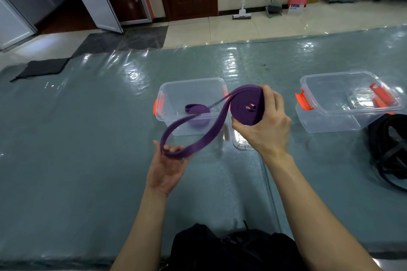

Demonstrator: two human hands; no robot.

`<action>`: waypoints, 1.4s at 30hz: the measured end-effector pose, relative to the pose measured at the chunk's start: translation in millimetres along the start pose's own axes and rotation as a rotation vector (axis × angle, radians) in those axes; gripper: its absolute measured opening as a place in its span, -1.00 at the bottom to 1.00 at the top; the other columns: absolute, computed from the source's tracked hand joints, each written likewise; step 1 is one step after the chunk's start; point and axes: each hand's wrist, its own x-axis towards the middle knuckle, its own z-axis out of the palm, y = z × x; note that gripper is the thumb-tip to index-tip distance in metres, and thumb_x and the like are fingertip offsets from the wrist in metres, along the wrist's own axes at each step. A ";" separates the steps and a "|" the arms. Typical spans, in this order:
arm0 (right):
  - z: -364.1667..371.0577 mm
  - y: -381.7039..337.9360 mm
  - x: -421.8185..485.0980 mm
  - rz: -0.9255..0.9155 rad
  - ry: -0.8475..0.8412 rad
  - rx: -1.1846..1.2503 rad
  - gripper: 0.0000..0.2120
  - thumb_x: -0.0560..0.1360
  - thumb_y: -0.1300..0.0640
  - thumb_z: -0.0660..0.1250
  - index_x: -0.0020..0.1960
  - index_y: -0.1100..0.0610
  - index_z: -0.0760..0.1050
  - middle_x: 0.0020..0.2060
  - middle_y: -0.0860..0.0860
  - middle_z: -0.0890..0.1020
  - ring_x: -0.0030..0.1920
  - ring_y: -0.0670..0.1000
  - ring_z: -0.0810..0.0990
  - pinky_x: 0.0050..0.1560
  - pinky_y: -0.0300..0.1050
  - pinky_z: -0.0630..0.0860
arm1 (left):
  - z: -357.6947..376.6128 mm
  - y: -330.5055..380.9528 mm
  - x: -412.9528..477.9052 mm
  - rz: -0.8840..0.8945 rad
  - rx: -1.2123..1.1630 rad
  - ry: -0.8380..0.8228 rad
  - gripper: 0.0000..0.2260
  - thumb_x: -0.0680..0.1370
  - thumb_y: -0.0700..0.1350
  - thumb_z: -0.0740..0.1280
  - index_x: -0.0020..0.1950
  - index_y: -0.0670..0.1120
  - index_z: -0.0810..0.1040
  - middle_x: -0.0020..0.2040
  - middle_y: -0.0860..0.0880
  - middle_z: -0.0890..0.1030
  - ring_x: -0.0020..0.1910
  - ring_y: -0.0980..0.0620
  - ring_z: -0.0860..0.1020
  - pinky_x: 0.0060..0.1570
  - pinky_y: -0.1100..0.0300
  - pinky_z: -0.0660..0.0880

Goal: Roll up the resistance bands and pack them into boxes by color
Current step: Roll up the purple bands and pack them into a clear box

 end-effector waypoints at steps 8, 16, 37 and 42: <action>1.0 -12.2 -3.4 -0.244 0.023 0.070 -0.14 0.34 -0.21 0.60 0.53 0.08 0.43 0.37 0.00 0.52 0.19 0.06 0.62 0.02 -0.06 0.61 | -4.0 5.0 11.9 -0.178 0.768 0.331 -0.61 0.77 0.14 0.22 0.33 -0.16 0.57 0.14 -0.17 0.68 0.16 -0.19 0.65 0.20 -0.04 0.53; -0.5 -22.7 -8.1 -0.417 0.005 0.100 -0.23 0.44 -0.18 0.55 0.55 0.07 0.42 0.45 0.07 0.54 0.33 0.09 0.62 0.18 -0.06 0.61 | 129.9 53.9 -12.8 0.409 1.229 -0.284 -0.56 0.55 0.09 0.54 0.39 -0.01 0.64 0.28 0.00 0.76 0.34 0.02 0.69 0.35 0.22 0.58; -31.9 -36.5 13.5 -0.185 -0.643 0.079 0.11 0.33 -0.29 0.67 0.70 -0.16 0.16 0.58 -0.11 0.40 0.55 0.01 0.41 0.50 0.05 0.44 | 191.6 85.0 -18.4 0.458 1.778 -0.368 -0.72 0.36 -0.14 0.75 0.00 0.07 0.82 -0.17 0.13 0.80 -0.15 0.14 0.79 0.03 0.11 0.74; -29.4 -51.3 21.0 -0.218 -0.655 0.046 -0.43 0.39 -0.31 0.60 0.34 -0.20 0.63 0.14 -0.22 0.71 -0.16 -0.22 0.48 0.01 -0.13 0.50 | 217.0 85.4 -28.7 0.648 2.345 -0.565 -0.73 0.39 0.11 0.66 0.07 0.15 0.81 -0.13 0.14 0.80 -0.11 0.12 0.74 -0.01 0.03 0.65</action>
